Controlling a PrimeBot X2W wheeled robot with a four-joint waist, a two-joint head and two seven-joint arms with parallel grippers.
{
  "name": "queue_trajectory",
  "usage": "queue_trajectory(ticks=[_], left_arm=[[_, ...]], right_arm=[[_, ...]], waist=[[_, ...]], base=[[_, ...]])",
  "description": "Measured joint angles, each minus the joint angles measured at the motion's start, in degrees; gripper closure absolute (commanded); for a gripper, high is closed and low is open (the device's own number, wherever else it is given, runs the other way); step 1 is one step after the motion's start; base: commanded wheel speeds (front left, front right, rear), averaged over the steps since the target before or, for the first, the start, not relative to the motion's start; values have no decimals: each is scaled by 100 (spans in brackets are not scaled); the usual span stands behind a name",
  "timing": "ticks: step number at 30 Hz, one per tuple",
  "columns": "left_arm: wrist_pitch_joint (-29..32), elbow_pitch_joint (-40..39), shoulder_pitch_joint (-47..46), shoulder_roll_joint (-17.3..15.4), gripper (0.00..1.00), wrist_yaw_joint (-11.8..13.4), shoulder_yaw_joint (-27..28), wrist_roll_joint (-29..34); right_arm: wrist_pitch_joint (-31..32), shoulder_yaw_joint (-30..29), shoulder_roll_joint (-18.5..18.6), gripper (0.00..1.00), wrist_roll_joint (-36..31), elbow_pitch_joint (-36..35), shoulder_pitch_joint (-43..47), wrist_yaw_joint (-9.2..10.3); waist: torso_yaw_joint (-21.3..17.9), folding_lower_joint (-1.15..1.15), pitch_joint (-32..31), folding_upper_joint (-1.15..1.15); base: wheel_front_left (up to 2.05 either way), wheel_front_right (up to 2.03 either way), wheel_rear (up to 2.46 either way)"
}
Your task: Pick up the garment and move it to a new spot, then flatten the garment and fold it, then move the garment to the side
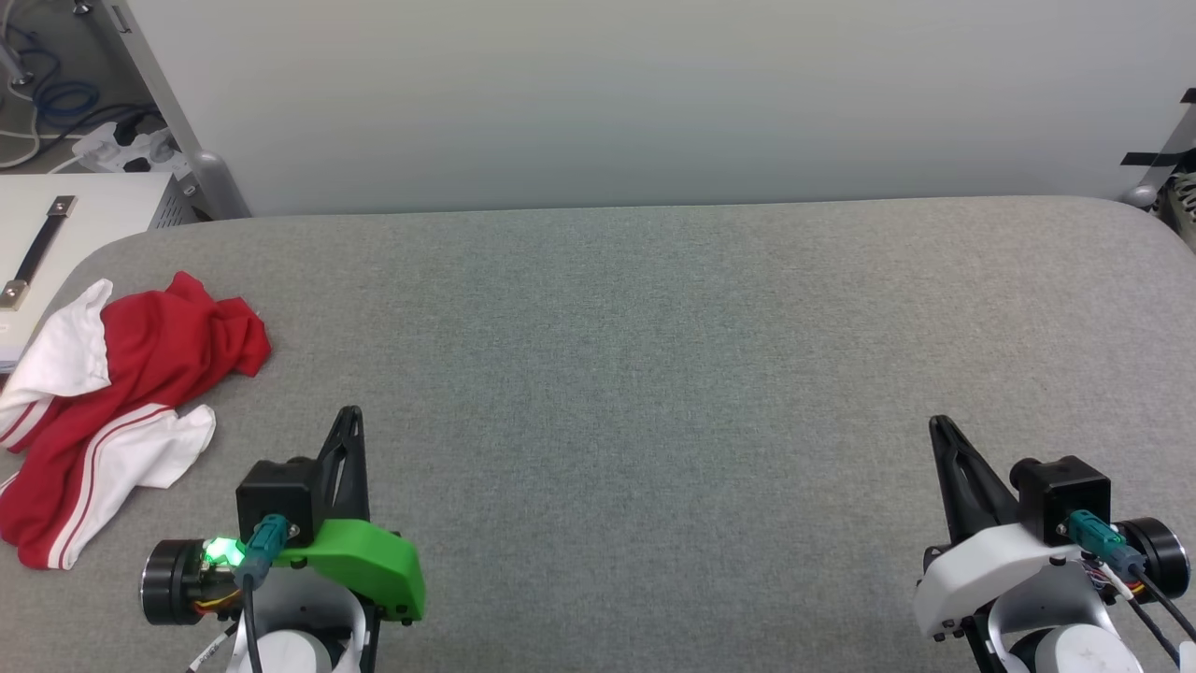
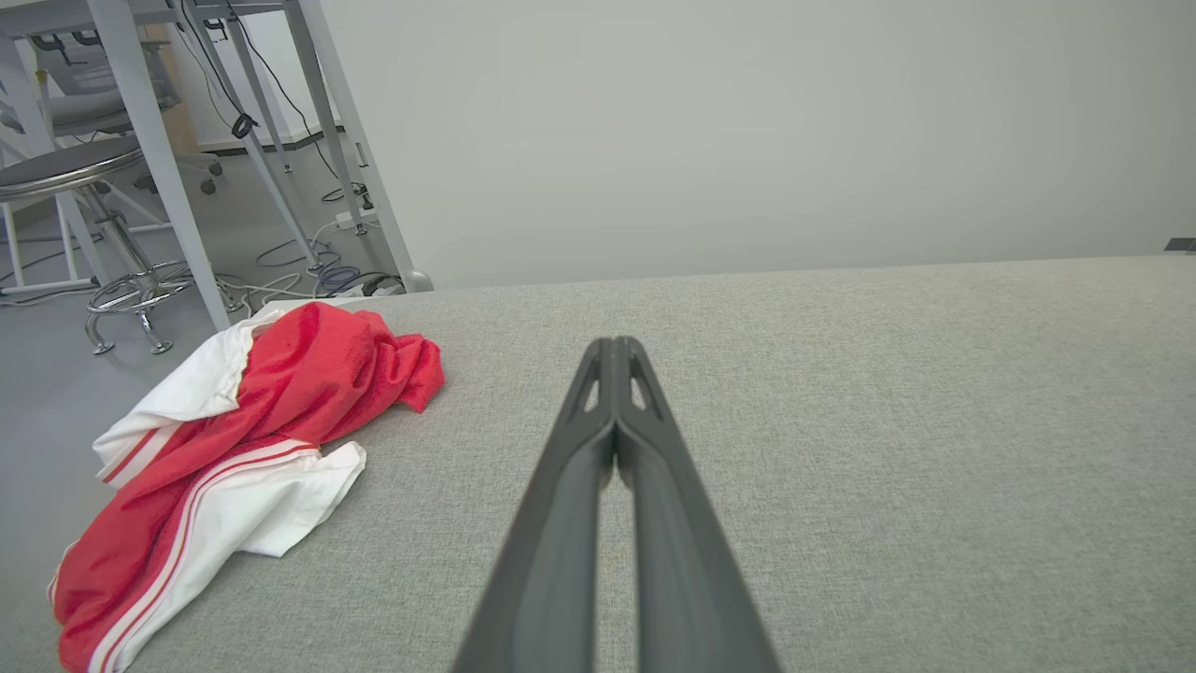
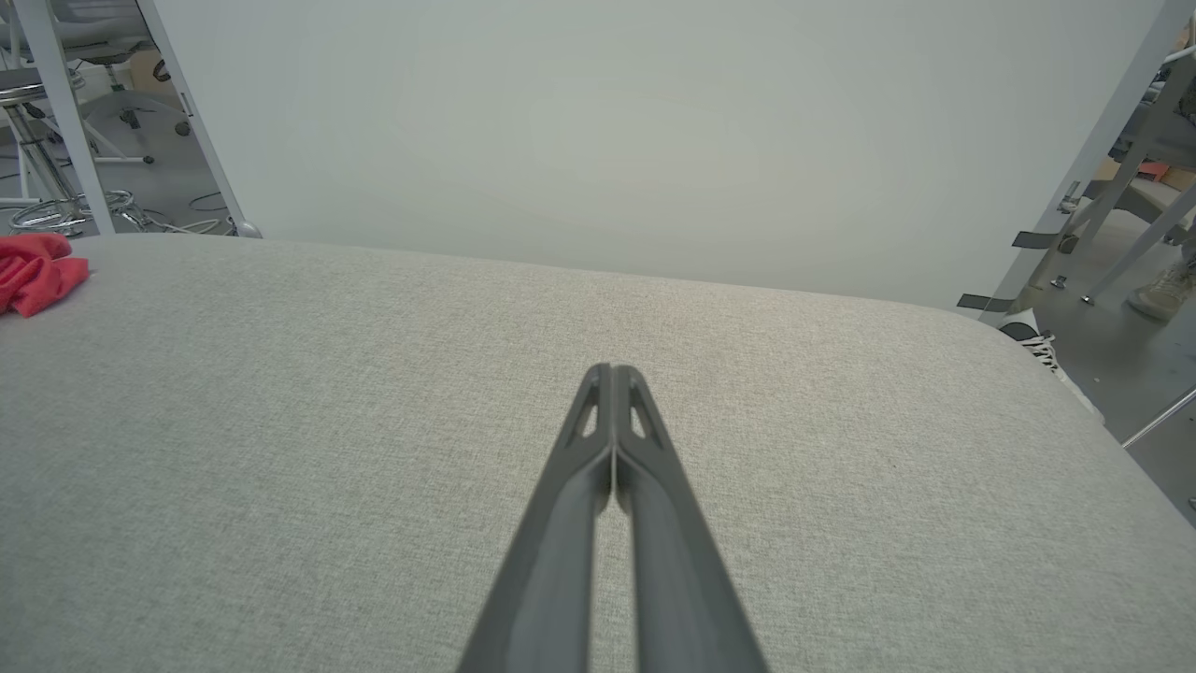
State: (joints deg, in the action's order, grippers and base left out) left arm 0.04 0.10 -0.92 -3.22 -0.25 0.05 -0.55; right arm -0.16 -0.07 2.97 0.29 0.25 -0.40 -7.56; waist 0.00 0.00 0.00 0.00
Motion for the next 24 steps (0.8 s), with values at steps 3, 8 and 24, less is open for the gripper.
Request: queue_trajectory(ticks=[3, 8, 24], left_arm=[[0, 0, 0, 0, 100, 0, 0, 0], [0, 0, 0, 0, 100, 0, 1, 0], [0, 0, 0, 0, 100, 0, 1, 0]], right_arm=[[0, 1, 0, 100, 0, 0, 0, 0], [0, 3, 0, 100, 0, 0, 0, 0], [0, 3, 0, 100, 0, 0, 0, 0]], waist=[[0, 0, 0, 0], [0, 0, 0, 0], [0, 0, 0, 0]], base=[[0, 0, 0], [0, 0, 0], [0, 0, 0]])
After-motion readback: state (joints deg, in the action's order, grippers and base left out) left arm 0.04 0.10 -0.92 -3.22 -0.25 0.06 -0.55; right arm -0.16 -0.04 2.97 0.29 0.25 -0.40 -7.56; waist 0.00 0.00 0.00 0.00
